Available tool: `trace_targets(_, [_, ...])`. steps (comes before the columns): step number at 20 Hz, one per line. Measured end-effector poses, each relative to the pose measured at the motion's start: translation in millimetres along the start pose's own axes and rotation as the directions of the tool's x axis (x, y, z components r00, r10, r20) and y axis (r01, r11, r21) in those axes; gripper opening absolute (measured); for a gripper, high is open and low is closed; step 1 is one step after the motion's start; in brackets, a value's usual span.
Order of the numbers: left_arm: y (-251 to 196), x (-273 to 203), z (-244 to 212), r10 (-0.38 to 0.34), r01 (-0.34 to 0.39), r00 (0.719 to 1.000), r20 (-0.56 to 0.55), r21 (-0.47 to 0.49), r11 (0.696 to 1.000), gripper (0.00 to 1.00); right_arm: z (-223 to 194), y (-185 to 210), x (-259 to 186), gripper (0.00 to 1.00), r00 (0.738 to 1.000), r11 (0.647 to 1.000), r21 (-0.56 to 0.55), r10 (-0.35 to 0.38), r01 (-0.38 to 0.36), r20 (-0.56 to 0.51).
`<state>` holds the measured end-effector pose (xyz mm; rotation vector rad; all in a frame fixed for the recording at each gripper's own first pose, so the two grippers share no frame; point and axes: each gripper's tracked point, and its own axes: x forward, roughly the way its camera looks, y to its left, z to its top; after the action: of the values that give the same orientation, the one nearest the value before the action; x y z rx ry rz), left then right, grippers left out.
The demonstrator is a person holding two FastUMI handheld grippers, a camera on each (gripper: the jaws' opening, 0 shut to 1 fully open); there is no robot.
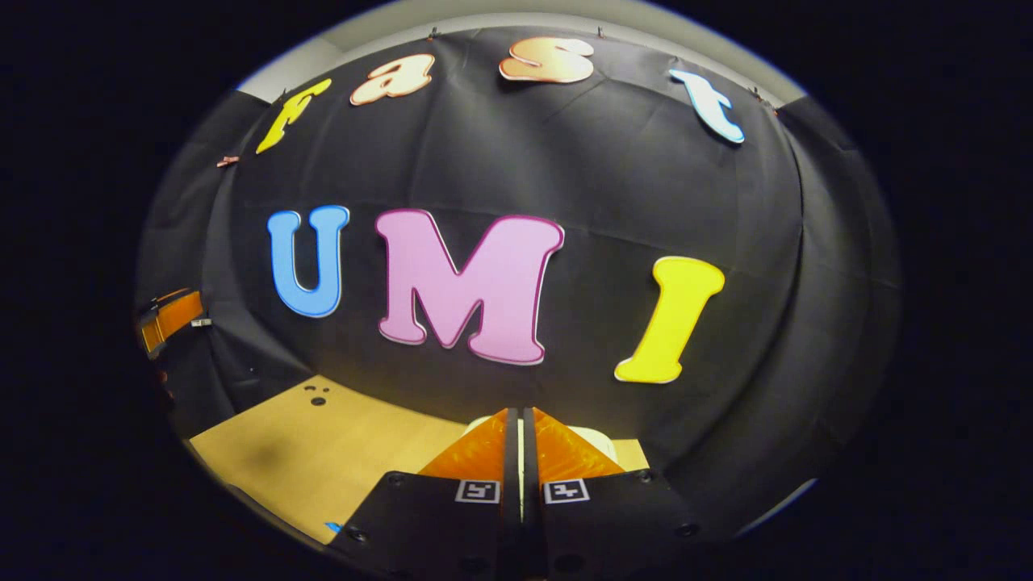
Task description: Press the lid of the desktop garbage bin to open it, pick up the crumpled paper on the desktop and throw it into the bin, then pick up the pop can on the desktop and drop it into the bin, and finally close the garbage bin lid.
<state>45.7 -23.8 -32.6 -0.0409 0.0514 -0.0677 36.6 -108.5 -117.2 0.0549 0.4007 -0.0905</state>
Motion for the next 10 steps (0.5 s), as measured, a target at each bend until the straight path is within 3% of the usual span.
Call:
trace_targets(6, [1, -2, -2, -0.006, 0.006, 1.000, -0.006, 0.004, 1.000, 0.95, -59, -7, 18, 0.05, 0.971, 0.997, 0.075, 0.053, -0.036, -0.235])
trace_targets(10, [0, -2, -3, -0.007, 0.007, 1.000, -0.010, 0.004, 1.000, 0.95, -81, -6, 25, 0.05, 0.954, 0.993, 0.112, 0.075, -0.045, -0.290])
